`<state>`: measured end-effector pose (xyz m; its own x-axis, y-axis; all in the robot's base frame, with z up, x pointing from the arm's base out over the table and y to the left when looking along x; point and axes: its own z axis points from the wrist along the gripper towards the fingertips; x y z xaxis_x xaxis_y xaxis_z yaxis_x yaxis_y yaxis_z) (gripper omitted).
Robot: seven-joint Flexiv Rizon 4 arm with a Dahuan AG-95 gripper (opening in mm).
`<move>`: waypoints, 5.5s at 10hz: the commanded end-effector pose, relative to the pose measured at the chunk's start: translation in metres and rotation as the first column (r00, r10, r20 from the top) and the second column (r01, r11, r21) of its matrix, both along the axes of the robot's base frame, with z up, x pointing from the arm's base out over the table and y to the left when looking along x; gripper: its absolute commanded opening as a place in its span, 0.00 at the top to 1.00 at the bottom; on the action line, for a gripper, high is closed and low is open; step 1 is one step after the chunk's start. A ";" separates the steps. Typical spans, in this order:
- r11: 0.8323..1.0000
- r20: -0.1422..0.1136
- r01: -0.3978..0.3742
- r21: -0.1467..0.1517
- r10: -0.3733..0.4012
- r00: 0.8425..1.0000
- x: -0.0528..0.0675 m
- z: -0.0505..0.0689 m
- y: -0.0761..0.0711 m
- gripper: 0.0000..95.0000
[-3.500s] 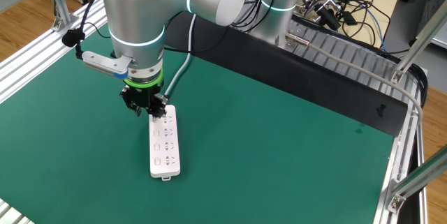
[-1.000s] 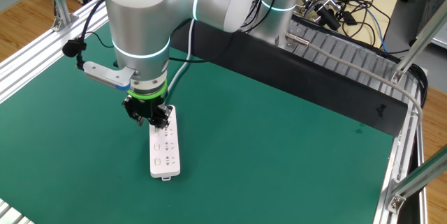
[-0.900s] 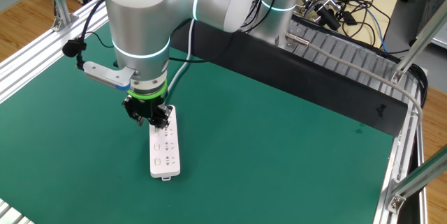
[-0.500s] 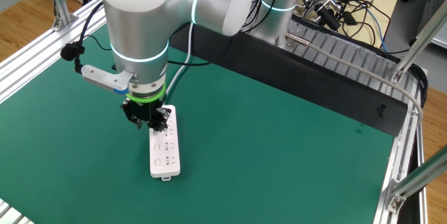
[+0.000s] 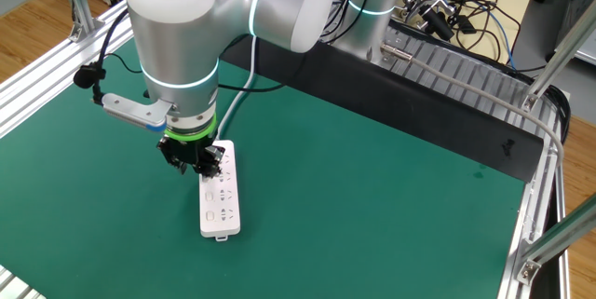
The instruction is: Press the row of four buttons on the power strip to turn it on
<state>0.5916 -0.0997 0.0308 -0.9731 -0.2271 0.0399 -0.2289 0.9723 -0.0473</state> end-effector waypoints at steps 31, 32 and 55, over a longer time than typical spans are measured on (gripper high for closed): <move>1.000 -0.011 0.028 0.006 -0.028 1.000 -0.008 -0.005 0.000 0.60; 1.000 -0.011 0.026 -0.001 -0.026 1.000 -0.009 -0.001 0.002 0.60; 0.998 0.008 0.066 -0.003 -0.066 0.998 0.009 0.008 0.024 0.60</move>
